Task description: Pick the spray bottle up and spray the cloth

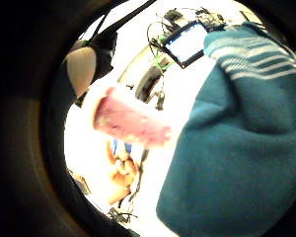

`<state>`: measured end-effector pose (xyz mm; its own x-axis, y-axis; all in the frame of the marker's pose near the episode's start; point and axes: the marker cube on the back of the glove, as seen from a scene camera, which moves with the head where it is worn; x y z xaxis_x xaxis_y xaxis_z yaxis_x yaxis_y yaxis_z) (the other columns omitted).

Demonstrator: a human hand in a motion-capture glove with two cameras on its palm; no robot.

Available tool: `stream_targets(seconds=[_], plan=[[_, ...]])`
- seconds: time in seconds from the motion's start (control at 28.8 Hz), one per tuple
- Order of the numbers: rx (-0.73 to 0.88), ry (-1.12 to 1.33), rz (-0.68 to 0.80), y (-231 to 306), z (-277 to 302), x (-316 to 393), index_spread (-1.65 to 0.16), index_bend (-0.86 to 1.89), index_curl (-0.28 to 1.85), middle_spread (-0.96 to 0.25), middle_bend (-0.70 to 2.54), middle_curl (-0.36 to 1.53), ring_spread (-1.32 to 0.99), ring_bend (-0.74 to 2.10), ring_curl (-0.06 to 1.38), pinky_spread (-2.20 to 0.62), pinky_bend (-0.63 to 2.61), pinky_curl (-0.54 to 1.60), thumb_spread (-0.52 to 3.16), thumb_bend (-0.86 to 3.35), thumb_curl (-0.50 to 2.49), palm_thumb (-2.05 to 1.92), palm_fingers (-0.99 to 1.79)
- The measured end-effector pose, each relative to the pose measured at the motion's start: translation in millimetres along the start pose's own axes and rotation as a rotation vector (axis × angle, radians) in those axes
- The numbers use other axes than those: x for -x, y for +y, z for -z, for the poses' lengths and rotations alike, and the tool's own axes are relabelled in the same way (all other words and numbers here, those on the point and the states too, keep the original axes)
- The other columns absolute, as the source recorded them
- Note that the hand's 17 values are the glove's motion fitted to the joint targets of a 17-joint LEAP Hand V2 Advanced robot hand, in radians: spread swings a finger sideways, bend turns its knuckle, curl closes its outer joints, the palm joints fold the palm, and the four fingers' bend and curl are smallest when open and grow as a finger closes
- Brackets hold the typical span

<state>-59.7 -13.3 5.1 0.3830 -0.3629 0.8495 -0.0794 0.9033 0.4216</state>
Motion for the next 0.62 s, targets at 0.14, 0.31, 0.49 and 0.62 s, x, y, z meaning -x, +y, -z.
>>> stream_targets(seconds=[0.14, 0.31, 0.49, 0.62], plan=[[-0.020, 0.010, 0.028, 21.3, 33.8, 21.0, -0.31, 0.07, 0.15, -0.12, 0.27, 0.44, -0.10, 0.48, 0.41, 0.07, 0.29, 0.39, 0.90, -0.03, 0.43, 0.89, 0.66], [-0.034, 0.211, -0.015, 81.3, 97.6, 17.6, -0.32, 0.11, 0.17, -0.11, 0.28, 0.44, -0.09, 0.44, 0.40, 0.09, 0.29, 0.38, 0.93, -0.03, 0.41, 0.87, 0.68], [-0.055, 0.439, -0.094, 132.8, 135.7, -9.1, -0.32, 0.13, 0.19, -0.10, 0.29, 0.43, -0.07, 0.39, 0.39, 0.11, 0.29, 0.38, 0.95, -0.03, 0.40, 0.86, 0.69], [-0.051, 0.580, -0.201, 161.3, 135.4, -29.0, -0.32, 0.13, 0.20, -0.09, 0.28, 0.43, -0.05, 0.36, 0.38, 0.12, 0.29, 0.38, 0.97, -0.03, 0.39, 0.85, 0.68]])
